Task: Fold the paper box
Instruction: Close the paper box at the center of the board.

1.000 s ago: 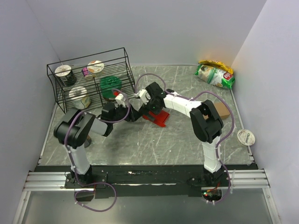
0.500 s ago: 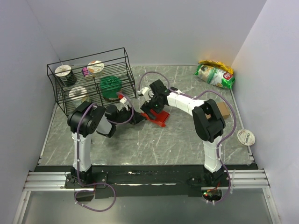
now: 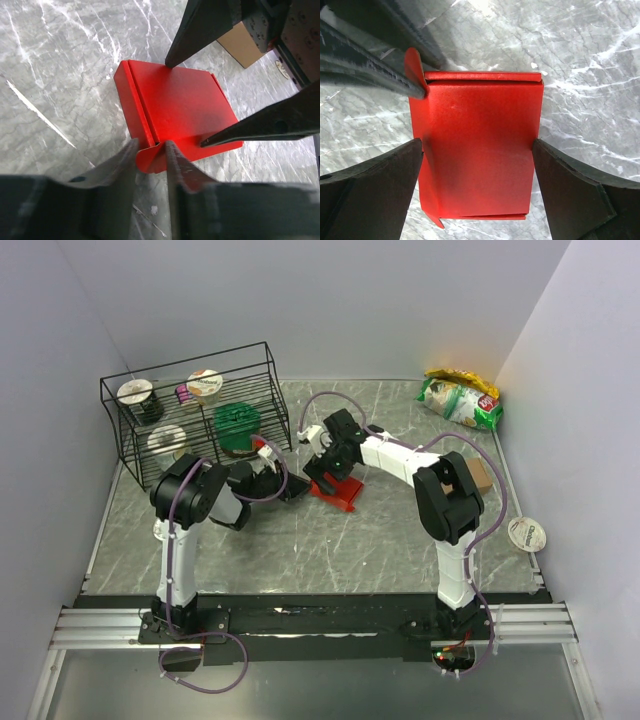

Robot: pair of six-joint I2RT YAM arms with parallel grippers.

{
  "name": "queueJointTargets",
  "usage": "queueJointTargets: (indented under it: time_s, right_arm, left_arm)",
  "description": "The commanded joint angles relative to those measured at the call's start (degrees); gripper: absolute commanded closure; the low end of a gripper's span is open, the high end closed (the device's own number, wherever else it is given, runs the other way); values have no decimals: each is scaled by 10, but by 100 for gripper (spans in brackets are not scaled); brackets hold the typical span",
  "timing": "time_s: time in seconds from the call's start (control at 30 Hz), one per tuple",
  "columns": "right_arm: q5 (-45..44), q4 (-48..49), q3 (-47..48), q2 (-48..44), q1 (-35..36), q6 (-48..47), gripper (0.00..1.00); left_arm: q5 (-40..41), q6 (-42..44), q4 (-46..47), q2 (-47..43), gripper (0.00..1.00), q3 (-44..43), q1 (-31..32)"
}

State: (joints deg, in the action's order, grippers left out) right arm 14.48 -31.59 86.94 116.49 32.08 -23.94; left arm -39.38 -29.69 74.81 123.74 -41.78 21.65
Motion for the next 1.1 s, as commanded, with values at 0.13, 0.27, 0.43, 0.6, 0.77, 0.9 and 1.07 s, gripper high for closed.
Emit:
queueJointTargets:
  time_s: [0.13, 0.27, 0.43, 0.6, 0.77, 0.9, 1.07]
  right_arm:
    - [27, -44, -17, 1, -10, 7, 4]
    - [30, -44, -17, -1, -10, 7, 4]
    - [45, -43, -15, -6, -12, 13, 5]
    - [69, -19, -27, -38, -14, 40, 2]
    - [39, 44, -85, -118, -9, 66, 0]
    - [33, 51, -106, -165, -5, 68, 0]
    - [14, 46, -121, -200, 27, 65, 0]
  left_arm:
    - [-39, 7, 43, 24, 77, -13, 6]
    - [-35, 23, 26, 26, 78, -20, 14]
    - [-30, 54, -27, 10, 99, -27, 32]
    - [-40, 8, 36, -4, 99, 10, 31]
    - [-46, -46, 97, -53, 99, 63, 30]
    - [-54, -70, 79, -84, 99, 94, 31]
    - [-40, -94, 41, -142, 99, 132, 31]
